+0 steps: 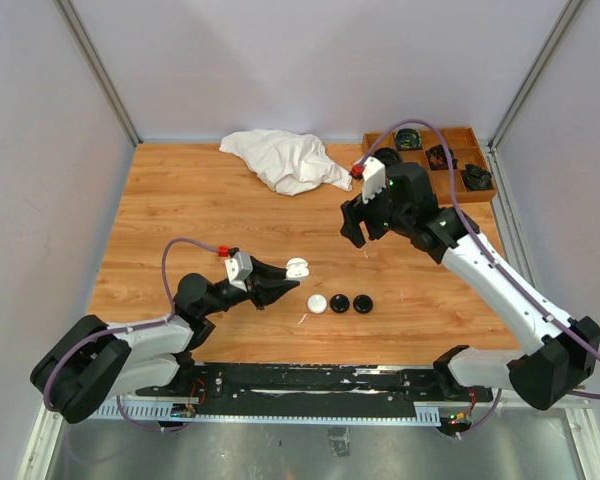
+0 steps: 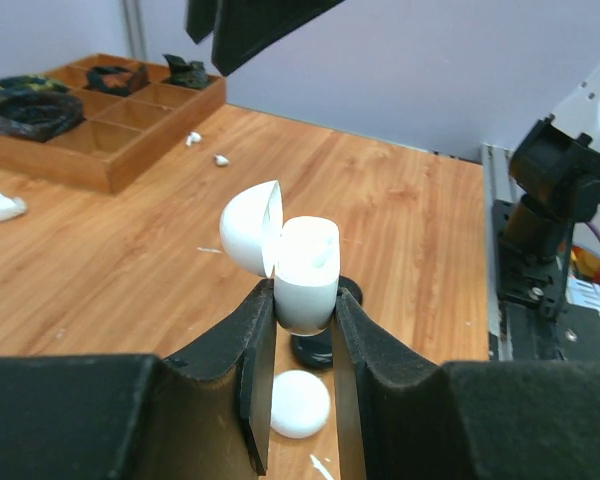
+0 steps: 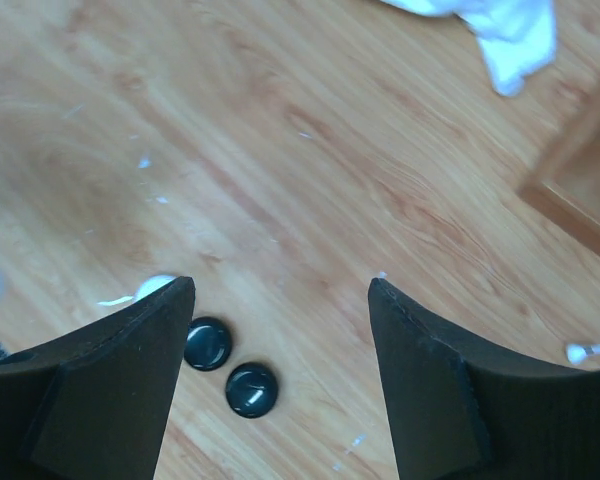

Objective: Insert the wireless bluetooth earbuds into the charging case
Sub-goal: Open the charging case, then move the earbud to the center of the board.

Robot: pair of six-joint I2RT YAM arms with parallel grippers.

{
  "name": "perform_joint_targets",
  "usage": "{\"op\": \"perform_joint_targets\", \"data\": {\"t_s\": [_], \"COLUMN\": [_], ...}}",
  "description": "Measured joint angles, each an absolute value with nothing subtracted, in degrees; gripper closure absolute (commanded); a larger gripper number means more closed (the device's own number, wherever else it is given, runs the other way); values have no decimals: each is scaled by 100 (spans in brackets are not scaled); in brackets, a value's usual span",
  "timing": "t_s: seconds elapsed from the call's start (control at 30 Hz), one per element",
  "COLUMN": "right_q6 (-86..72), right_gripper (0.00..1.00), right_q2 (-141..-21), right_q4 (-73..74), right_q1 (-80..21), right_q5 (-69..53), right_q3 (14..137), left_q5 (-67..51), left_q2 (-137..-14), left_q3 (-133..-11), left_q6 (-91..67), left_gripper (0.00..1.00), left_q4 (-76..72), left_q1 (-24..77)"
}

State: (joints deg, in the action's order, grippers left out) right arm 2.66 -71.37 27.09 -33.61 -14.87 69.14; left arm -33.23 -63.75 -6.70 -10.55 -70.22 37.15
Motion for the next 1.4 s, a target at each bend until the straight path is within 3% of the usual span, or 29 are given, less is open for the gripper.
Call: {"op": "perform_joint_targets", "data": {"t_s": [0.67, 1.0, 1.4], "right_q6": [-978, -1367, -1470], "right_gripper": [36, 56, 69], "right_q2": [-8930, -10324, -10809], "right_q4": [1907, 1496, 1387], "right_q1": [-681, 126, 390], "right_q5": [102, 150, -198], "right_q3": [6333, 6665, 6917], "left_q5": [-3568, -3647, -3771], "left_q2": [-7343, -7207, -7205], "left_q3": [-373, -373, -375], "left_q6": [-1079, -1037, -1035], "left_gripper": [100, 100, 100], "left_q4": [-8497, -8414, -8372], "left_q1": [3339, 3339, 3339]}}
